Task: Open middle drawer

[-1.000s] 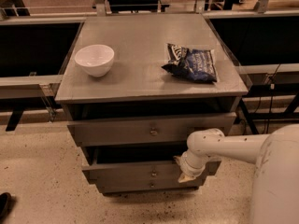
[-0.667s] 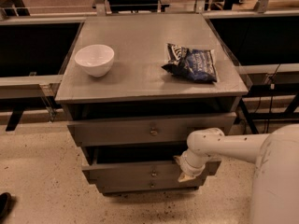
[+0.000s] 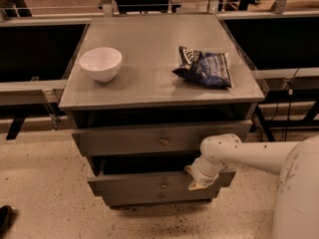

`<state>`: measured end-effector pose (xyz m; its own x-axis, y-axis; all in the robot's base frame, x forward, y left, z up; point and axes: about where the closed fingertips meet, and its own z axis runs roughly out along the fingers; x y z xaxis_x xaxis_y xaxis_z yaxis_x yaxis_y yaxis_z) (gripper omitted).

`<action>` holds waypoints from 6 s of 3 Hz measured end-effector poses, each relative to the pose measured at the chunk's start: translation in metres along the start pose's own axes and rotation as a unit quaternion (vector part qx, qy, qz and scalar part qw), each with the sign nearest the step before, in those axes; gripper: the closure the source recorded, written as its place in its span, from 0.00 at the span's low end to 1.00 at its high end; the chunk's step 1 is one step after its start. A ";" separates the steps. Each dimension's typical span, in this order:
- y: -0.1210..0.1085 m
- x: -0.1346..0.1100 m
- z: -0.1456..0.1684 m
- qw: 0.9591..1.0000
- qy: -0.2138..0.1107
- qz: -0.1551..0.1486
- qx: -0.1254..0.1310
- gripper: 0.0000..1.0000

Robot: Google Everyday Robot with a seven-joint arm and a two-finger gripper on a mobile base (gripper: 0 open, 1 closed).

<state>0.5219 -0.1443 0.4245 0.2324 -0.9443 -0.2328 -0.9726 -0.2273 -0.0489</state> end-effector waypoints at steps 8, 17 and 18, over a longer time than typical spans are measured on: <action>-0.016 -0.001 -0.007 1.000 0.000 0.000 0.000 0.69; -0.029 -0.001 -0.010 1.000 0.000 0.001 -0.002 0.86; -0.029 -0.001 -0.010 1.000 0.000 0.001 -0.002 0.62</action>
Offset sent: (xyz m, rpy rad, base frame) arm -0.3110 0.0065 0.0265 0.0433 0.2552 0.0204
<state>0.5502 -0.1392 0.4354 0.2309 -0.9447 -0.2331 -0.9729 -0.2268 -0.0443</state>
